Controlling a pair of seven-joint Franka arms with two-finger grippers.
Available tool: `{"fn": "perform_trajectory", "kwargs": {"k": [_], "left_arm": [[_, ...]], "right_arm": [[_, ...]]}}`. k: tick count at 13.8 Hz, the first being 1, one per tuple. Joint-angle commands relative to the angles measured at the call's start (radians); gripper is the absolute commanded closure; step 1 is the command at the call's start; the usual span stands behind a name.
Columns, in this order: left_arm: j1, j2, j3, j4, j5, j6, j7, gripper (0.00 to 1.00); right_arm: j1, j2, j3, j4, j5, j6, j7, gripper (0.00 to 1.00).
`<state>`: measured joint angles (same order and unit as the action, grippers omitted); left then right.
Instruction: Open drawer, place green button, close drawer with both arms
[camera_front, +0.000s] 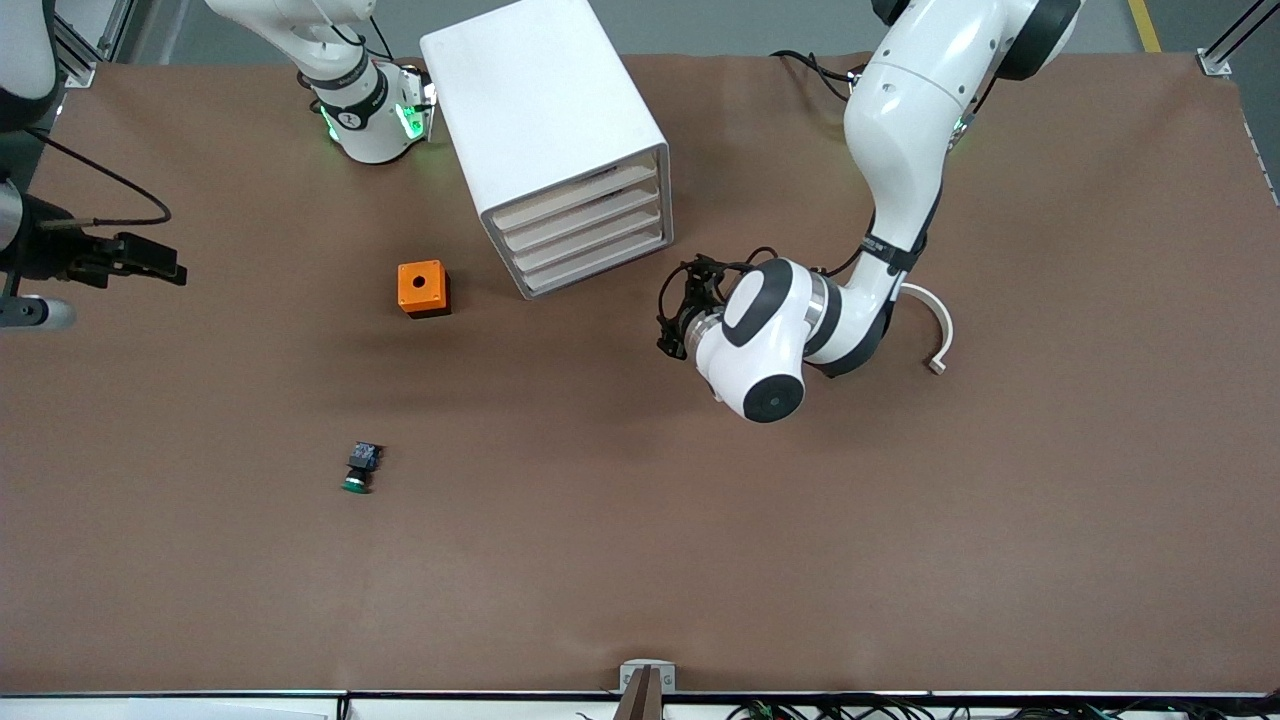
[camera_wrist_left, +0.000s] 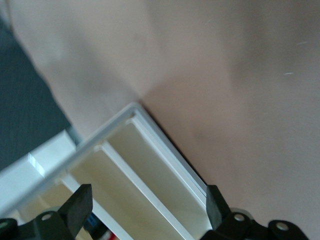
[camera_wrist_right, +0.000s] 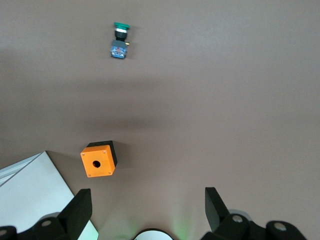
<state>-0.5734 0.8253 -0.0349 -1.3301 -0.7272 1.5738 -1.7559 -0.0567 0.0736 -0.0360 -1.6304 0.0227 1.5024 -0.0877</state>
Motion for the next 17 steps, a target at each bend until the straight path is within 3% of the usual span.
{"fn": "perform_trajectory", "kwargs": {"k": [1,5,9,15,17], "left_arm": [[0.000,0.067,-0.011,0.037,-0.084,-0.012,-0.124,0.00],[0.000,0.123,-0.023,0.037,-0.213,-0.015,-0.246,0.00],[-0.006,0.150,-0.062,0.034,-0.238,-0.018,-0.327,0.01],[-0.008,0.170,-0.117,0.026,-0.253,-0.031,-0.355,0.31],[-0.017,0.178,-0.123,0.023,-0.261,-0.037,-0.362,0.32]], "right_arm": [[-0.041,0.054,0.010,0.046,-0.003,-0.005,-0.009,0.00],[-0.040,0.092,0.010,0.012,-0.020,0.096,0.040,0.00],[0.009,0.158,0.011,-0.009,-0.020,0.194,0.144,0.00],[0.058,0.248,0.015,-0.080,-0.007,0.421,0.198,0.00],[0.060,0.275,0.015,-0.106,-0.006,0.493,0.215,0.00]]}}
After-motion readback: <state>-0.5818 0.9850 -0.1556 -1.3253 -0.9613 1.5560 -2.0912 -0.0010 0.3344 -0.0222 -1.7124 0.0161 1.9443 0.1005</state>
